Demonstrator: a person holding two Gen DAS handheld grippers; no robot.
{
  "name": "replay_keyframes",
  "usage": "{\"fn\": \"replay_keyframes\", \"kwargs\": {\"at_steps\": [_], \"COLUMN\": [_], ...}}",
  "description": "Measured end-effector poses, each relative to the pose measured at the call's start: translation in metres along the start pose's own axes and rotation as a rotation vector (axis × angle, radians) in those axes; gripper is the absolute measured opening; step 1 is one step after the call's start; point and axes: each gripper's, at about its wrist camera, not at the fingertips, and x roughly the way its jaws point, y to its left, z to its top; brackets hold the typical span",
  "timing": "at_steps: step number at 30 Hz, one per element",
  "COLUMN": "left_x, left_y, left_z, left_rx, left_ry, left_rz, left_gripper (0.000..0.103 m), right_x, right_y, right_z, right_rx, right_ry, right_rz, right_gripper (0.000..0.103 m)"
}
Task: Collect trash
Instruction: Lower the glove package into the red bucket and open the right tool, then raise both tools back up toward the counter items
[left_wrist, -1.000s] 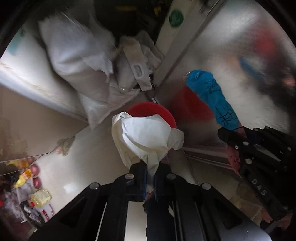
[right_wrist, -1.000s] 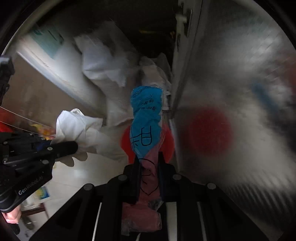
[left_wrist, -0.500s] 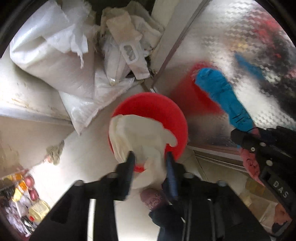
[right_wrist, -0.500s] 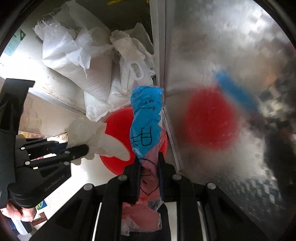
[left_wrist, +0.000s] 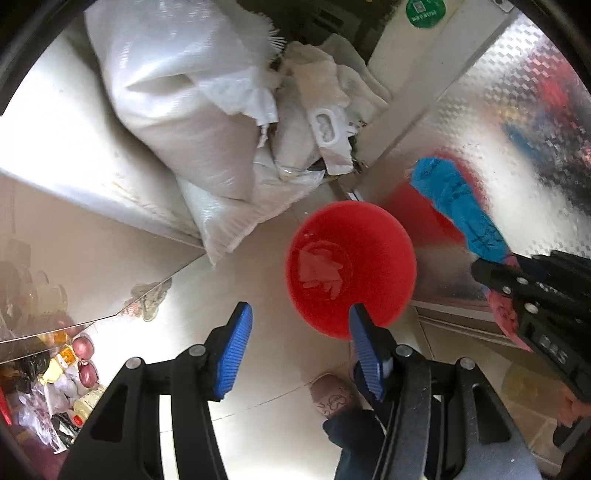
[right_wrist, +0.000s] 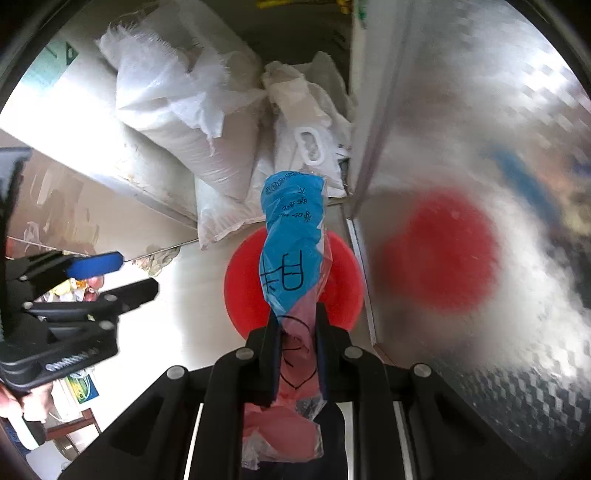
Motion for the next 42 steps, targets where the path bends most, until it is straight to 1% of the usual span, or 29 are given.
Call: {"fn": "replay_keyframes", "kwargs": {"at_steps": [2,4,7,9,13,15,18,20,21,23,24,25,27,29,31,33,36,39,42], "left_x": [-0.004,-0.005,-0.005,-0.002,0.006,0.009,0.008,0.008,0.008,0.007,0.005,0.004,-0.001,-0.009,-0.023,-0.045,-0.090,-0.148,-0.215], "left_y": [0.006,0.012,0.023,0.028,0.040,0.044,0.046,0.047,0.048,0.049,0.048,0.048,0.048,0.046,0.043,0.039,0.034,0.027,0.017], "left_z": [-0.004,-0.008,-0.013,-0.017,-0.022,-0.023,-0.026,-0.027,-0.027,-0.028,-0.029,-0.029,-0.031,-0.033,-0.036,-0.040,-0.048,-0.057,-0.064], "left_rx": [0.013,0.018,0.015,0.007,-0.036,-0.047,-0.060,-0.070,-0.074,-0.085,-0.113,-0.118,-0.119,-0.121,-0.120,-0.113,-0.130,-0.143,-0.141], "left_ry": [-0.014,-0.030,-0.044,-0.050,-0.031,-0.023,-0.032,-0.035,-0.037,-0.039,-0.042,-0.043,-0.042,-0.038,-0.044,-0.058,-0.086,-0.111,-0.170], "left_rz": [-0.001,-0.002,-0.009,0.003,-0.003,0.009,0.013,0.011,0.012,0.014,0.014,0.017,0.019,0.017,0.019,0.019,0.012,-0.020,-0.002], "left_gripper": [0.068,0.079,0.083,0.084,0.091,0.096,0.096,0.097,0.097,0.103,0.103,0.103,0.103,0.103,0.103,0.103,0.103,0.103,0.103], "right_x": [0.009,0.022,0.041,0.051,0.065,0.072,0.082,0.087,0.089,0.086,0.085,0.083,0.076,0.067,0.055,0.030,-0.022,-0.084,-0.154], "right_y": [0.006,0.011,0.017,0.020,0.021,0.021,0.019,0.017,0.017,0.016,0.015,0.015,0.017,0.022,0.026,0.031,0.042,0.053,0.064], "right_z": [0.002,0.004,0.005,0.004,0.001,0.000,0.000,0.000,0.001,0.001,0.000,0.000,-0.002,-0.004,-0.003,-0.003,-0.004,-0.004,-0.004], "right_rx": [-0.014,-0.037,-0.063,-0.080,-0.100,-0.105,-0.116,-0.115,-0.112,-0.112,-0.114,-0.115,-0.117,-0.128,-0.136,-0.132,-0.135,-0.143,-0.173], "right_ry": [0.014,0.028,0.045,0.054,0.077,0.084,0.110,0.128,0.130,0.123,0.120,0.115,0.089,0.075,0.068,0.048,-0.004,-0.034,-0.081], "right_rz": [-0.005,-0.011,-0.015,-0.019,-0.035,-0.041,-0.055,-0.051,-0.049,-0.038,-0.026,-0.015,-0.020,-0.029,-0.033,-0.033,-0.031,-0.021,-0.016], "right_gripper": [0.014,0.014,0.014,0.014,0.014,0.014,0.014,0.017,0.021,0.037,0.060,0.076,0.077,0.081,0.086,0.089,0.096,0.098,0.102]}}
